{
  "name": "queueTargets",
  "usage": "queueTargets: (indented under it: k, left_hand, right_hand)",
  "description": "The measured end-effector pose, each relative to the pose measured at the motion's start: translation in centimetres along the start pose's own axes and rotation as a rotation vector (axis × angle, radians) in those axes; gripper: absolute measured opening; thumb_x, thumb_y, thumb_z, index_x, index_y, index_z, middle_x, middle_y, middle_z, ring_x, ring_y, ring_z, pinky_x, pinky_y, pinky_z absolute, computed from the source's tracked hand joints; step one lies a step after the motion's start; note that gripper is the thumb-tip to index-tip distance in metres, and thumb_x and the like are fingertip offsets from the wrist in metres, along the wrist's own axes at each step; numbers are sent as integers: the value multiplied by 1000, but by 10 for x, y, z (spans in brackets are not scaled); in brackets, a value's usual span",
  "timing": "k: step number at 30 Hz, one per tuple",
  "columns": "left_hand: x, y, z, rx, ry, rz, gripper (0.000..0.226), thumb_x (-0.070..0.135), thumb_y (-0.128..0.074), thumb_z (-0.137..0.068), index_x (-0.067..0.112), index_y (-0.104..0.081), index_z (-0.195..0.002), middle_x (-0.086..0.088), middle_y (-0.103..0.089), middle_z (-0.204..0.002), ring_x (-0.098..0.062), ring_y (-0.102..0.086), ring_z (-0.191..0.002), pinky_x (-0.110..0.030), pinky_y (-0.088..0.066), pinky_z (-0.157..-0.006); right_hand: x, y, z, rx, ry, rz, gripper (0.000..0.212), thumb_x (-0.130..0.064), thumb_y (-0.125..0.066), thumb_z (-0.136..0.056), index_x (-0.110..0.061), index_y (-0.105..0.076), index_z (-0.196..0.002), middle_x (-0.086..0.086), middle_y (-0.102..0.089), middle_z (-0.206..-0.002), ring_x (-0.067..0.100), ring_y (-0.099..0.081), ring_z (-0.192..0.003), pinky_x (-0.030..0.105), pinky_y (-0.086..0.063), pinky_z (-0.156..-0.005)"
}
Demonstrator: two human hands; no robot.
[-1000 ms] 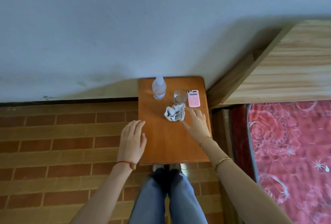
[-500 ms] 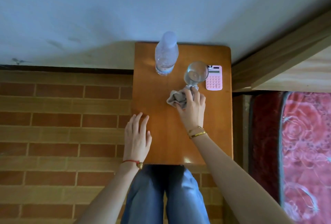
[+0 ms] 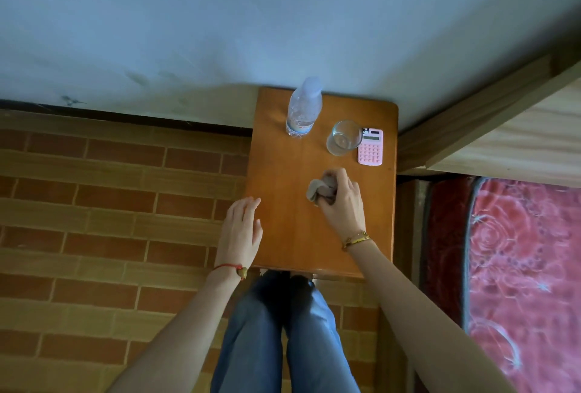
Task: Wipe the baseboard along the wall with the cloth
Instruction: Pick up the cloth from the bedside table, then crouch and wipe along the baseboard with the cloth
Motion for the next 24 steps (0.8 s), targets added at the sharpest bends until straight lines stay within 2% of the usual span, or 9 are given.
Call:
queueTargets:
  k: [3, 7, 10, 14, 18, 21, 24]
  left_hand:
    - [17, 59, 23, 39, 28, 68, 37, 17, -52, -98, 9, -57, -133, -10, -63, -128, -26, -57, -124, -41, -52, -102]
    - [39, 139, 64, 136, 42, 137, 30, 12, -56, -97, 10, -62, -126, -7, -66, -119, -24, -61, -114, -43, -56, -94]
    - [53, 193, 100, 210, 52, 168, 28, 12, -56, -98, 10, -63, -125, -5, -65, -120, -22, -60, -113, -40, -55, -93]
    - [52, 240, 147, 290, 137, 232, 28, 14, -53, -99, 13, -62, -125, -2, -63, -122, -17, -56, -116, -28, -46, -96]
    - [42, 270, 193, 370, 229, 270, 27, 16, -52, -100, 14, -63, -125, -1, -62, -122, -15, -56, -114, -22, -40, -95]
    - [29, 285, 228, 431, 291, 273, 27, 20, -49, -102, 16, -63, -125, 0, -63, -122, -15, -58, -113, -25, -45, -92]
    - [8, 295, 264, 482, 366, 317, 27, 22, -48, -102, 17, -63, -123, 2, -62, -120, -17, -59, -111, -35, -52, -92]
  right_hand:
    - [-43, 36, 26, -31, 55, -17, 58, -8, -68, -76, -21, -46, -128, -4, -58, -112, 16, -47, -97, 28, -43, -78]
    - [-102, 85, 63, -32, 165, 13, 50, -10, -70, -78, -18, -53, -124, -5, -58, -112, 13, -47, -104, 24, -39, -87]
    - [-141, 114, 89, -29, 221, 12, 46, -11, -71, -77, -19, -55, -120, -6, -58, -113, 13, -48, -105, 20, -37, -87]
    - [-185, 134, 119, -51, 310, 10, 45, -13, -73, -76, -22, -56, -117, -9, -58, -114, 13, -49, -106, 8, -30, -85]
    - [-224, 133, 141, -108, 400, -4, 43, -16, -72, -78, -25, -54, -116, -10, -58, -111, 14, -51, -104, 16, -35, -83]
    - [-256, 121, 156, -151, 476, -10, 43, -15, -72, -77, -26, -54, -115, -10, -58, -109, 15, -51, -102, 15, -34, -83]
    - [-287, 103, 168, -197, 540, -29, 42, -11, -71, -75, -26, -56, -111, -10, -59, -106, 16, -52, -100, 13, -34, -82]
Point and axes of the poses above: each hand's wrist, its own z-axis away from the middle knuckle, its own y-axis out of the back of the hand, x = y × z, the point moved 10 cm from there along -z, towards the middle knuckle
